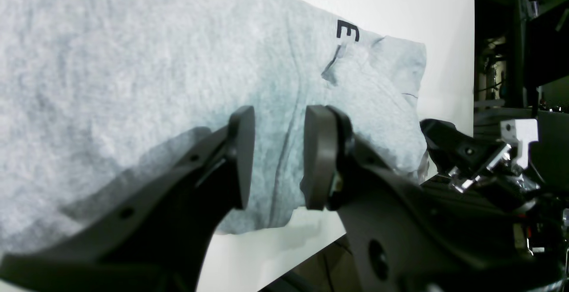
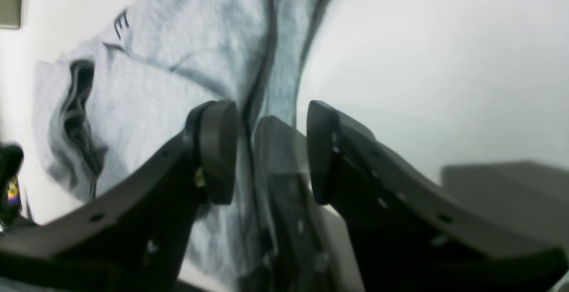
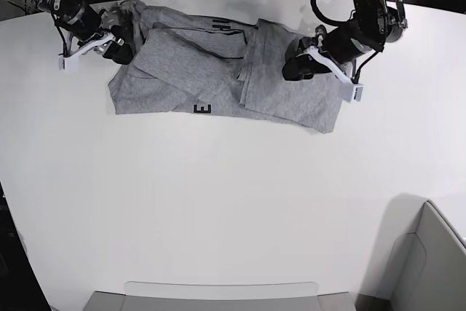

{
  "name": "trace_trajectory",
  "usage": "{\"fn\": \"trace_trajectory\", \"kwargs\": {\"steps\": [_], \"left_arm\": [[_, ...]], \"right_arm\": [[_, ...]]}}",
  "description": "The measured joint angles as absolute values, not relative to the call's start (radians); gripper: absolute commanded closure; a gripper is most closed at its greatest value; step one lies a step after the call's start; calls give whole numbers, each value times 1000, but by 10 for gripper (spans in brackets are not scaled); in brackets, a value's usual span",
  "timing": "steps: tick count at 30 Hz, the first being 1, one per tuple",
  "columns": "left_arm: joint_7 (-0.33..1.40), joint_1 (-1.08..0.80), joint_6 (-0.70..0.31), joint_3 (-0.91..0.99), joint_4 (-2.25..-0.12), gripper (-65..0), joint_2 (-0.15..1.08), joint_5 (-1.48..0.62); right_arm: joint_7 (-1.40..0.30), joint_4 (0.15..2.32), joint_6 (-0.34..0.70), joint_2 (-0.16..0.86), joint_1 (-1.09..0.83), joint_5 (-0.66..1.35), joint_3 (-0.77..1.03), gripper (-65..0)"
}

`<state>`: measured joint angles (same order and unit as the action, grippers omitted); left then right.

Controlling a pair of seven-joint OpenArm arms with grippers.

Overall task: Fold the T-shirt properly
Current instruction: 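Grasp the other strip end with the right gripper and fold it inward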

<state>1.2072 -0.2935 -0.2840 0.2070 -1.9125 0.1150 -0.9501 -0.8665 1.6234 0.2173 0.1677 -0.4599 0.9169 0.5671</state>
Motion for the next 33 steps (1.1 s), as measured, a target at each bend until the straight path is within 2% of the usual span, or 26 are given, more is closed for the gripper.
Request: {"fn": "trace_trajectory", "kwargs": {"steps": [1,4,6,13,21,22,24,27,33], "left_arm": [[1207,-293,-284,207,-1913,-196,115,-950],[1207,-294,-284,207,-1913,-196,113,-951],[1207,-293,-284,207,-1913,-196,112,-951],[1207,-293,-284,207,-1913,-196,113,-948],[1207,-290,-285,207,-1913,-196,114,-951],[1208,-291,-284,207,-1913,-196,114,-950],[1208,-291,-284,207,-1913,-196,114,-947],[1207,-291,-284,210,-1913,-196,114,-946],[1207,-293,-284,210,-1913,-196,114,-950]], "right_arm": [[-862,1605,227,167,-448,933,567,-259],[-862,1565,357,166,-430,921,567,-259],[-873,1563,402,155,-433,921,567,-259],[-909,1544,416,146,-418,965,545,-259],[-919,1542,416,133,-356,896,440,-254],[-916,1542,416,117,-345,870,441,-238],[-908,1542,417,98,-327,802,436,-164],[-910,1542,419,85,-306,730,440,-2],[-833,1538,440,120,-245,533,437,0]]}}
